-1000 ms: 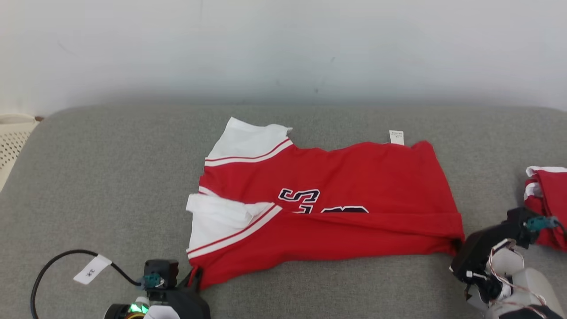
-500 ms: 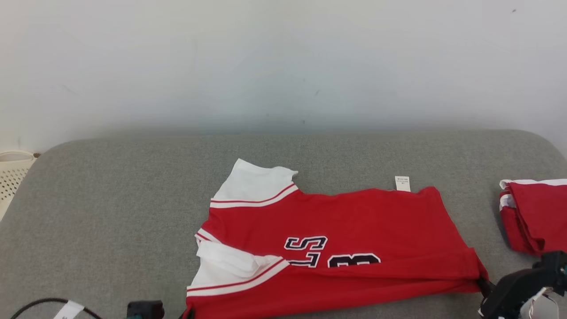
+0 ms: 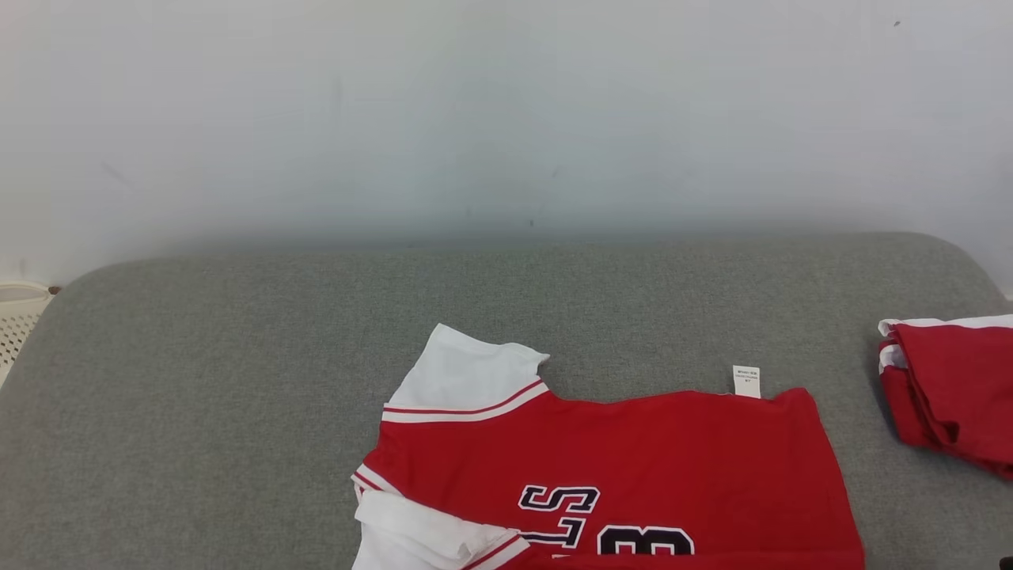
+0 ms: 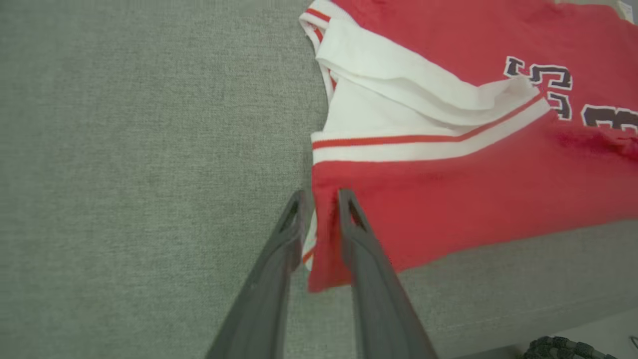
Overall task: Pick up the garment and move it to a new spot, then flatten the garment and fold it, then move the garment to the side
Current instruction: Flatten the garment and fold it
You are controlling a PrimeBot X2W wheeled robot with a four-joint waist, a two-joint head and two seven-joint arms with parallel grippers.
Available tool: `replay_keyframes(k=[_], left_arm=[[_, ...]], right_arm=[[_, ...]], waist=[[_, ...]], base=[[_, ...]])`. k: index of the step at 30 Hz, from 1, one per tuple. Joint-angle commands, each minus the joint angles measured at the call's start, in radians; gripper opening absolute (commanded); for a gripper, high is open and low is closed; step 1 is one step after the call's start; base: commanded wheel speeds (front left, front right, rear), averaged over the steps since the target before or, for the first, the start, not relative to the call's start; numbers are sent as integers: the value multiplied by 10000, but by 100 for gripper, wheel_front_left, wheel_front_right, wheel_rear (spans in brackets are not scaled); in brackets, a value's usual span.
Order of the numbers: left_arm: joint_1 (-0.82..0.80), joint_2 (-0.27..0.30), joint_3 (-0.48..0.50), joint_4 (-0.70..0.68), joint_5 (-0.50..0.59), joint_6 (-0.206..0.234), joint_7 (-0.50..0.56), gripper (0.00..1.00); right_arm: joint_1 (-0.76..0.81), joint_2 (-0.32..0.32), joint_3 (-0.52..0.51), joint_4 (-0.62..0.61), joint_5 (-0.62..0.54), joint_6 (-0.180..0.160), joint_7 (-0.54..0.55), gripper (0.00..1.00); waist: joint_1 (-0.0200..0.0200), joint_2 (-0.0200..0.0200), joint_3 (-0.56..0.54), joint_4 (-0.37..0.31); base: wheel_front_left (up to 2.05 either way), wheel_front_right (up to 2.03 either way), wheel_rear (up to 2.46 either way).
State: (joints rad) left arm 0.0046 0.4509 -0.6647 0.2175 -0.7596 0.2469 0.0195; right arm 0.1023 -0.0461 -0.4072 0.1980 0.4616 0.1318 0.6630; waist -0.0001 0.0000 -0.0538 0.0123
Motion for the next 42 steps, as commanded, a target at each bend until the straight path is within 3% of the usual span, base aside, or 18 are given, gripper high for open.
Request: replay_keyframes(k=[1,8,13,20,28,36,42], left_arm=[[109,67,-3,-9,63,38,13,100],[-348,792,333,-76,279,678,544,100],[-978,1337,563,-551,572,876,774,100],[-3449,1086,141,-479,1175,-148,1228,100],[-6409,443,-255,1835,1365,-1493,2145,100],[-8118,257,-241,3654,1376,-1729,2927,100],[-8675,46,-140,4187,1369,-1605,2880,100]], right_arm=[[14,-52,14,-5,-65,-21,-52,100],[-415,-47,64,-514,-613,-21,436,100],[-1367,-30,-111,-1327,-1332,-21,943,100],[-3697,-27,1060,-860,-2585,-21,1231,100],[-6426,-30,2652,1369,-2820,-21,749,100],[-7554,-30,3663,2266,-1489,-21,47,100],[-7542,-48,3503,2540,-1579,-21,-266,100]], waist=[[1,0,-5,-27],[1,0,-23,-140],[1,0,177,-269],[1,0,998,-701],[1,0,2558,-1557],[1,0,3757,-2436],[1,0,4179,-2690]], base=[[0,0,0],[0,0,0],[0,0,0],[0,0,0],[0,0,0],[0,0,0],[0,0,0]])
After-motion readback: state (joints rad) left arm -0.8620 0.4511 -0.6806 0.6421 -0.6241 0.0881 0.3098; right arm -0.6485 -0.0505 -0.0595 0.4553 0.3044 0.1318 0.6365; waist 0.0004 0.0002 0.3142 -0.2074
